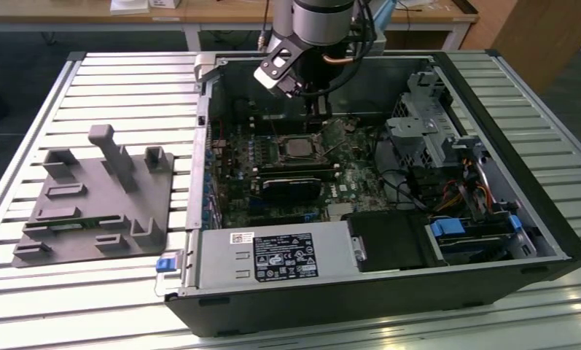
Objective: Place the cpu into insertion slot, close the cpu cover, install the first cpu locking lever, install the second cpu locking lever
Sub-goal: 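Close the cpu cover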
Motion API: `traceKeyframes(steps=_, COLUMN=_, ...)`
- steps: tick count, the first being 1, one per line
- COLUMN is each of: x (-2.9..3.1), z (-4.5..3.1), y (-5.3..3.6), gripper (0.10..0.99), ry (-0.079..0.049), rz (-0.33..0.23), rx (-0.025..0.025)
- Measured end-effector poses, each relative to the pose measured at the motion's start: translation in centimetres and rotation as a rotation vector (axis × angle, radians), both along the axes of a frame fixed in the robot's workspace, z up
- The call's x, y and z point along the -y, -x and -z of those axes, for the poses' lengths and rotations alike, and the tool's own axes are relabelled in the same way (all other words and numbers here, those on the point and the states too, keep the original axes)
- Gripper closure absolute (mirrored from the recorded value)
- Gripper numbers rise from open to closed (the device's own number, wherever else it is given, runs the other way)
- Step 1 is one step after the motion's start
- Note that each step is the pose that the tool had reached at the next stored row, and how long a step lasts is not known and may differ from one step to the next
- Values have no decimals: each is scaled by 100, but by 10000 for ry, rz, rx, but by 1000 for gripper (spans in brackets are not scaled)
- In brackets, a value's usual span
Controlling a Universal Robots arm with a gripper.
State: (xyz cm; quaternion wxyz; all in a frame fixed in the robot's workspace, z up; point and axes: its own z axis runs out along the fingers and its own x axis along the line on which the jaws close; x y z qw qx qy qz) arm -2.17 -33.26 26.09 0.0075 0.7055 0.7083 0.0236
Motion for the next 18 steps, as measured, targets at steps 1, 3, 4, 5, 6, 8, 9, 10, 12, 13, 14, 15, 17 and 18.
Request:
traceKeyframes(steps=1, x=0, z=-1, y=-3, gripper=980, ry=-44, rz=-1, rx=1)
traceKeyframes(steps=3, x=0, z=0, y=-26, gripper=980, ry=-79, rz=-4, rx=2)
traceKeyframes(steps=4, x=-1, z=2, y=-51, gripper=980, ry=-85, rz=-7, rx=1)
traceKeyframes(steps=5, x=0, z=3, y=-89, gripper=980, ry=-88, rz=-12, rx=0)
traceKeyframes(steps=6, x=0, z=4, y=-125, gripper=980, ry=-88, rz=-17, rx=0)
traceKeyframes(steps=8, x=-2, z=6, y=-193, gripper=980, ry=-88, rz=-20, rx=-1)
traceKeyframes(steps=9, x=-4, z=6, y=-217, gripper=980, ry=-86, rz=-21, rx=-2)
traceKeyframes(steps=10, x=-7, z=7, y=-238, gripper=980, ry=-86, rz=-21, rx=-1)
traceKeyframes(steps=12, x=-16, z=7, y=-280, gripper=980, ry=-87, rz=-21, rx=-2)
traceKeyframes(steps=13, x=-20, z=8, y=-298, gripper=980, ry=-87, rz=-21, rx=-2)
traceKeyframes(steps=14, x=-24, z=8, y=-315, gripper=980, ry=-87, rz=-21, rx=-1)
traceKeyframes(steps=15, x=-28, z=8, y=-330, gripper=980, ry=-87, rz=-21, rx=-1)
traceKeyframes(steps=17, x=-35, z=8, y=-361, gripper=980, ry=-86, rz=-21, rx=-2)
traceKeyframes(steps=18, x=-37, z=8, y=-379, gripper=980, ry=-86, rz=-21, rx=-1)
